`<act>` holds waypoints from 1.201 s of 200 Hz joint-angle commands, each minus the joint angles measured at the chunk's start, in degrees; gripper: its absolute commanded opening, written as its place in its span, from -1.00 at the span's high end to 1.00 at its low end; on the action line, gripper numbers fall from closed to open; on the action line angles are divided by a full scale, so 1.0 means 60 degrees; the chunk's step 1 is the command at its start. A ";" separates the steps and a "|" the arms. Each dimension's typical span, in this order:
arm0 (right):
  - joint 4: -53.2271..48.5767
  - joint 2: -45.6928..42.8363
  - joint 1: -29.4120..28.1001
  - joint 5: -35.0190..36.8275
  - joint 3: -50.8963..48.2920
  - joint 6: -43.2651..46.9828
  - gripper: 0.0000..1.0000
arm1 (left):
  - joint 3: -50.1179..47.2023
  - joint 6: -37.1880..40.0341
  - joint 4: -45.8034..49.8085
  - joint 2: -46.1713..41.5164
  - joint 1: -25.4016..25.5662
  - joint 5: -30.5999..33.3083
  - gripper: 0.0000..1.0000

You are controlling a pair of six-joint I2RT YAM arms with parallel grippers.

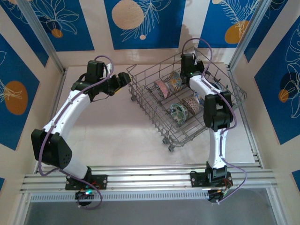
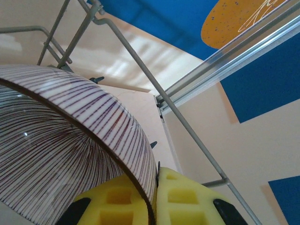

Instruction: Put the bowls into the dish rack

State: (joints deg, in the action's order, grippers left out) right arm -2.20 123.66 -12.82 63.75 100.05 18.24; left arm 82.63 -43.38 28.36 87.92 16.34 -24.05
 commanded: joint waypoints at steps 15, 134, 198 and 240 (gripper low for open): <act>-0.0075 0.0423 -0.0234 0.0163 0.1036 0.0133 0.83 | -0.0058 0.0018 -0.0021 -0.0208 -0.0084 -0.0313 -0.60; -0.1714 0.0617 -0.0335 -0.0468 0.1336 -0.1019 0.39 | -0.0217 0.0007 -0.0008 -0.0210 -0.0051 -0.0419 -0.62; -0.3539 0.0185 -0.0186 -0.1749 0.1766 -0.2286 -0.06 | 0.0211 0.0123 0.0318 -0.0109 0.0314 -0.0198 -0.63; -0.4856 -0.0509 0.0032 -0.3354 0.1899 -0.3003 -0.70 | 0.0577 0.0234 0.0696 0.0067 0.0807 0.0194 -0.64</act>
State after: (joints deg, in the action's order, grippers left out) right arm -24.95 125.75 -13.26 52.45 108.86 4.67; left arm 82.78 -43.29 30.11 87.96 19.29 -24.53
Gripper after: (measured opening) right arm 0.801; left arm 0.819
